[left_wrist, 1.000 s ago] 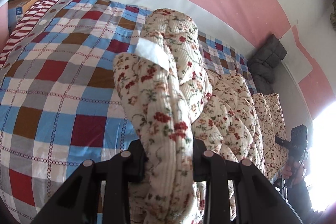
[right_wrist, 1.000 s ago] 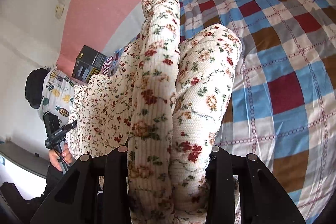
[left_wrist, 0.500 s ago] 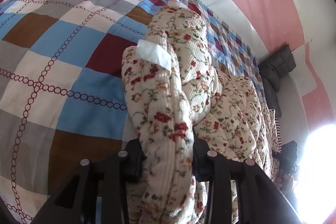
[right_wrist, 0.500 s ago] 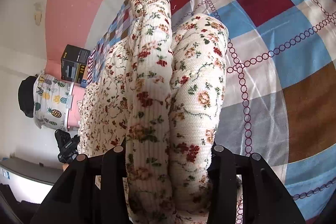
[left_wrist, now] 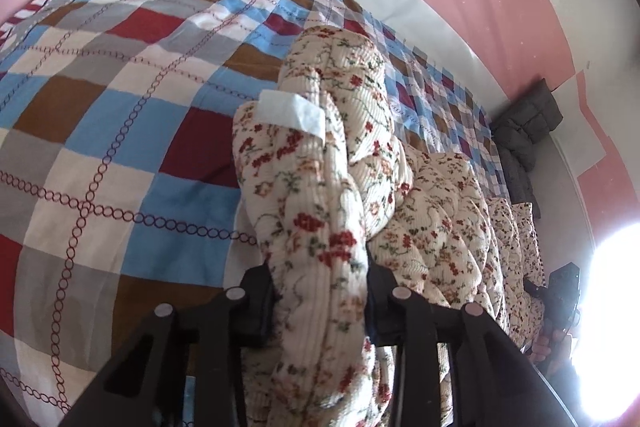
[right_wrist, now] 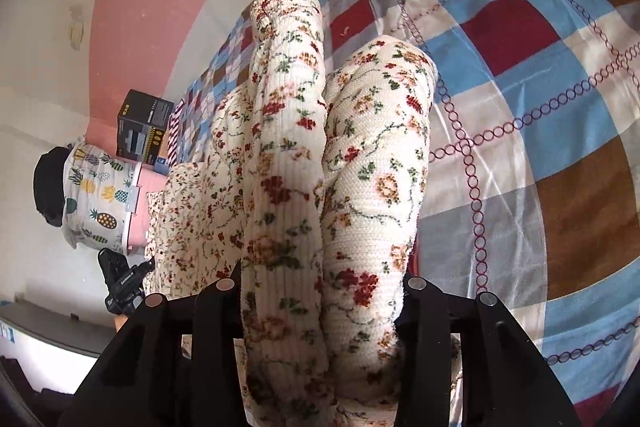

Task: Fold large clothes
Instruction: 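Lift the held edge and fold it over the jacket with both tools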

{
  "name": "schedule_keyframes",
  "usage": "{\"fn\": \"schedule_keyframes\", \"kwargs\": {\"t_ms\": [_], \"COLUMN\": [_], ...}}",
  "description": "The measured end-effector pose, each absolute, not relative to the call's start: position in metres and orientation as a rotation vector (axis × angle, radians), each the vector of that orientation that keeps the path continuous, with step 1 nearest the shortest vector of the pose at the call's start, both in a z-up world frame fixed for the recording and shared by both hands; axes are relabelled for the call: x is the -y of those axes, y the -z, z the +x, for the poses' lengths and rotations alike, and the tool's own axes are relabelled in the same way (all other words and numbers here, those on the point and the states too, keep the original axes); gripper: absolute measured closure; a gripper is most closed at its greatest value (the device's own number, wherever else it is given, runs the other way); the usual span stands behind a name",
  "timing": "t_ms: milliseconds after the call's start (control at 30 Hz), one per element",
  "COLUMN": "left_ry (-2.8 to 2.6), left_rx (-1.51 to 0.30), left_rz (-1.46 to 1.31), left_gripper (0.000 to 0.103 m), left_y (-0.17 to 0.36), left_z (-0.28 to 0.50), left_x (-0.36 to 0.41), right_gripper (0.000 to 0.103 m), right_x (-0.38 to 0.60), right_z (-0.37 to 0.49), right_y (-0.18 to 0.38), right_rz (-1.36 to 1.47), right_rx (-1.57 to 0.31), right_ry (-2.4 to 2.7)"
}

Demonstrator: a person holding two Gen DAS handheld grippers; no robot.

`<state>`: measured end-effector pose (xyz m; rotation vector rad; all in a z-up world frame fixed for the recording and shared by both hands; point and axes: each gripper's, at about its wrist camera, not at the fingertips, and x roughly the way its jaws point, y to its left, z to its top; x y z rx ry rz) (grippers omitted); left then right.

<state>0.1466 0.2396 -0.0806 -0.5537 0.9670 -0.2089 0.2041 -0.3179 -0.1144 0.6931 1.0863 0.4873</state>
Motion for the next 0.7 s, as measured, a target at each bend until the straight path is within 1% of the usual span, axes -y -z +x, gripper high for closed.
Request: {"fn": "schedule_keyframes", "kwargs": {"t_ms": [167, 333, 433, 533, 567, 633, 667, 700], "left_ry": [0.214, 0.175, 0.139, 0.09, 0.086, 0.088, 0.087, 0.088], "left_rx": [-0.915, -0.886, -0.913, -1.001, -1.008, -0.981, -0.97, -0.965], "left_rz": [-0.528, -0.509, -0.528, -0.562, -0.58, -0.632, -0.658, -0.67], "left_gripper": [0.069, 0.069, 0.068, 0.066, 0.065, 0.058, 0.057, 0.052], "left_y": [0.047, 0.032, 0.051, 0.096, 0.109, 0.124, 0.129, 0.131], "left_z": [0.16, 0.173, 0.179, 0.184, 0.183, 0.178, 0.177, 0.176], "left_x": [-0.25, -0.273, -0.294, -0.307, -0.31, -0.318, -0.321, -0.322], "right_gripper": [0.061, 0.061, 0.061, 0.06, 0.057, 0.053, 0.049, 0.046], "right_x": [0.312, 0.292, 0.275, 0.261, 0.26, 0.267, 0.269, 0.269], "right_z": [0.213, 0.236, 0.249, 0.26, 0.261, 0.26, 0.258, 0.257], "right_y": [0.093, 0.098, 0.112, 0.143, 0.154, 0.167, 0.169, 0.168], "right_rz": [0.689, 0.711, 0.698, 0.681, 0.681, 0.745, 0.751, 0.733], "right_rx": [-1.036, -1.024, -1.044, -1.113, -1.132, -1.132, -1.131, -1.132], "right_ry": [-0.532, -0.564, -0.581, -0.55, -0.533, -0.547, -0.551, -0.547]}}
